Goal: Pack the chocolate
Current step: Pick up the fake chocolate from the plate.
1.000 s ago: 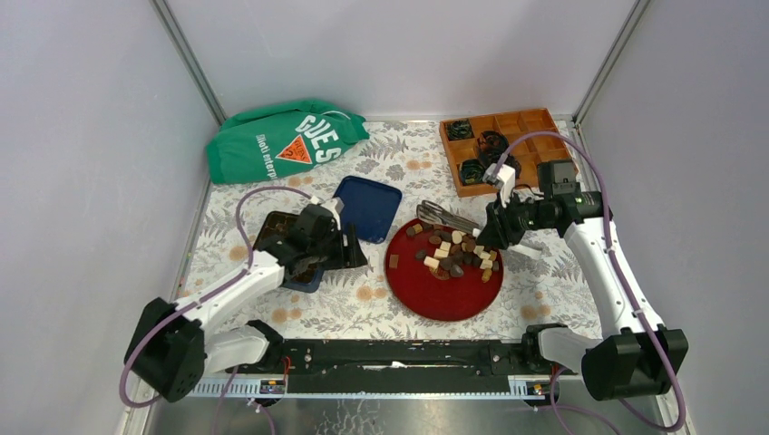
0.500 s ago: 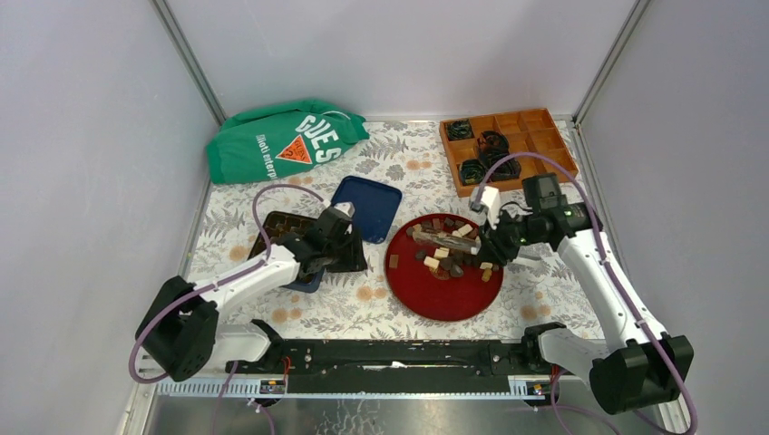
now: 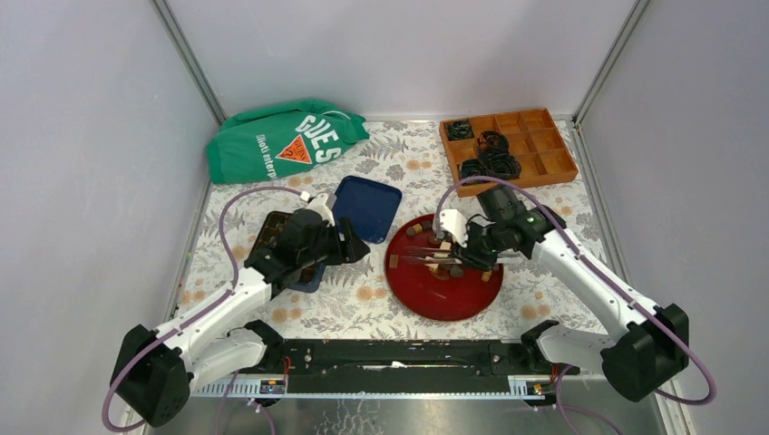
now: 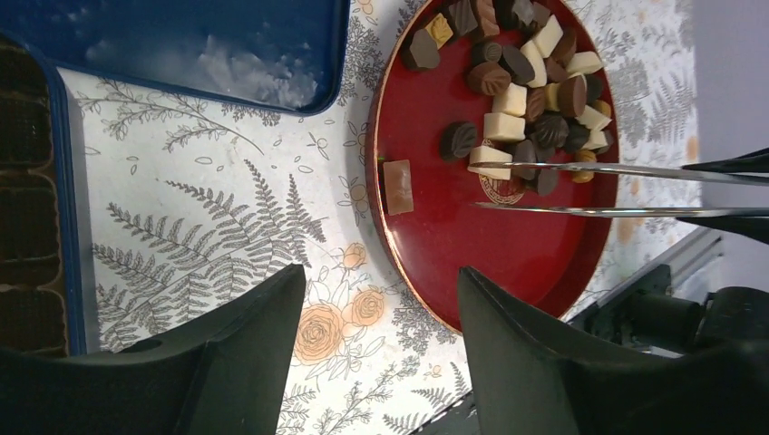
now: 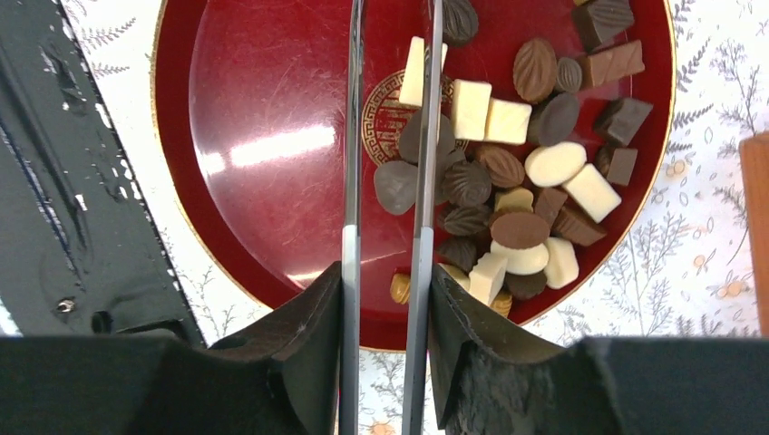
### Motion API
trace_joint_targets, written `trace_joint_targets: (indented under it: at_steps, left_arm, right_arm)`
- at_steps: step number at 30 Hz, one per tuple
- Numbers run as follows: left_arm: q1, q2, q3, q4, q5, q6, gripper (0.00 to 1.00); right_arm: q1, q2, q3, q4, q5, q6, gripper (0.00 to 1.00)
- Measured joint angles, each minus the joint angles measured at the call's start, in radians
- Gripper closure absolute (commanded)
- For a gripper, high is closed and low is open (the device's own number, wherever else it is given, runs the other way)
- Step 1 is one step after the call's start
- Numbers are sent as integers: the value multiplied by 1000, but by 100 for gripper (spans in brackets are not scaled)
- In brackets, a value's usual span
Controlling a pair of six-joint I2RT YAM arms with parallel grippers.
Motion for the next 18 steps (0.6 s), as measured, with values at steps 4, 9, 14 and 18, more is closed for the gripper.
trace_joint_targets:
  at_steps: [4, 9, 14, 18]
  left_arm:
    - [47, -50, -65, 47, 50, -34, 29]
    - [68, -115, -10, -32, -13, 3, 27]
    - [71, -171, 79, -101, -95, 66, 27]
    - [71, -177, 90, -122, -121, 82, 27]
  right_arm:
    - [61, 56, 0, 40, 47, -2, 58]
    - [76, 98, -2, 78, 74, 0, 57]
    - [80, 101, -6, 95, 77, 2, 56]
    - [84, 121, -6, 100, 74, 9, 54]
